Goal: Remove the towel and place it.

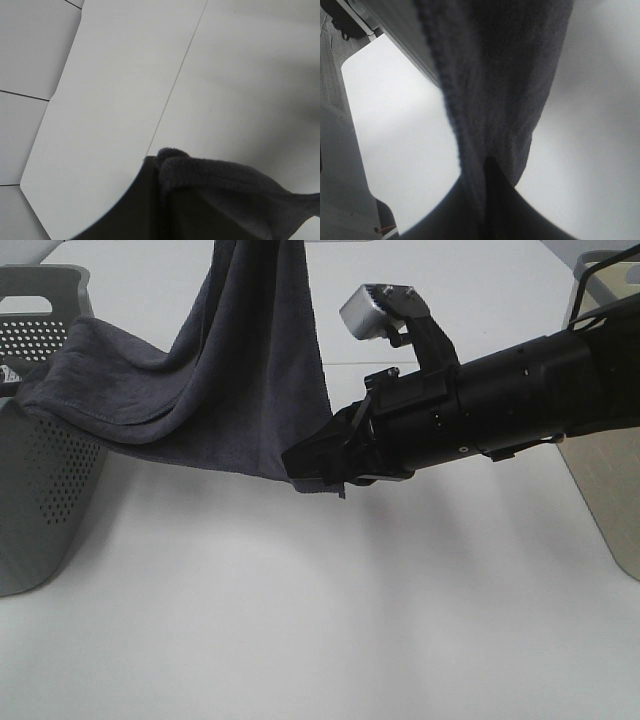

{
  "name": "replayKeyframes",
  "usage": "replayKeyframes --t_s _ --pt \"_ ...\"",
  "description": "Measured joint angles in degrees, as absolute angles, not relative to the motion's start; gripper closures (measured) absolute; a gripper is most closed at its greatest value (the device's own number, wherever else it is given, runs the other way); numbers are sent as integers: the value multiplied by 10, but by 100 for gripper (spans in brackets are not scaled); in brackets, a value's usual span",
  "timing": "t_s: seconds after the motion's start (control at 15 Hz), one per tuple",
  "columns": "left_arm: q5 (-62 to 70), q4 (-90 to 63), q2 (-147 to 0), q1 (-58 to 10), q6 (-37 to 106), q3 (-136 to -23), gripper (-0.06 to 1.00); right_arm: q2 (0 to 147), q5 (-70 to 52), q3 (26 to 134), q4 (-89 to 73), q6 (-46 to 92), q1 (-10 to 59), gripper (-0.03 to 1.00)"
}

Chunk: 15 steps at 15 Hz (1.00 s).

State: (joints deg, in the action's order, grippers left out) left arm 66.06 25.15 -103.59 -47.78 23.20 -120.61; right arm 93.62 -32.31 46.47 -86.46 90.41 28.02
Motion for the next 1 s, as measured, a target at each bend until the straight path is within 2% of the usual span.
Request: replayKeyframes --t_s 0.27,0.47,0.73,0.8,1.0 --pt "662 252 -1036 -478 230 -1206 94 889 -274 465 -775 718 280 97" --pt "663 251 -1036 -478 214 -1206 94 842 -281 500 -582 511 280 97" --pt "662 251 -1036 -478 212 -1206 94 828 -458 664 -191 150 280 97" --pt "657 251 -1036 -478 210 -1206 94 828 -567 748 -76 64 280 97" --pt "622 251 -1036 -478 174 -1206 94 828 -674 822 7 19 280 97"
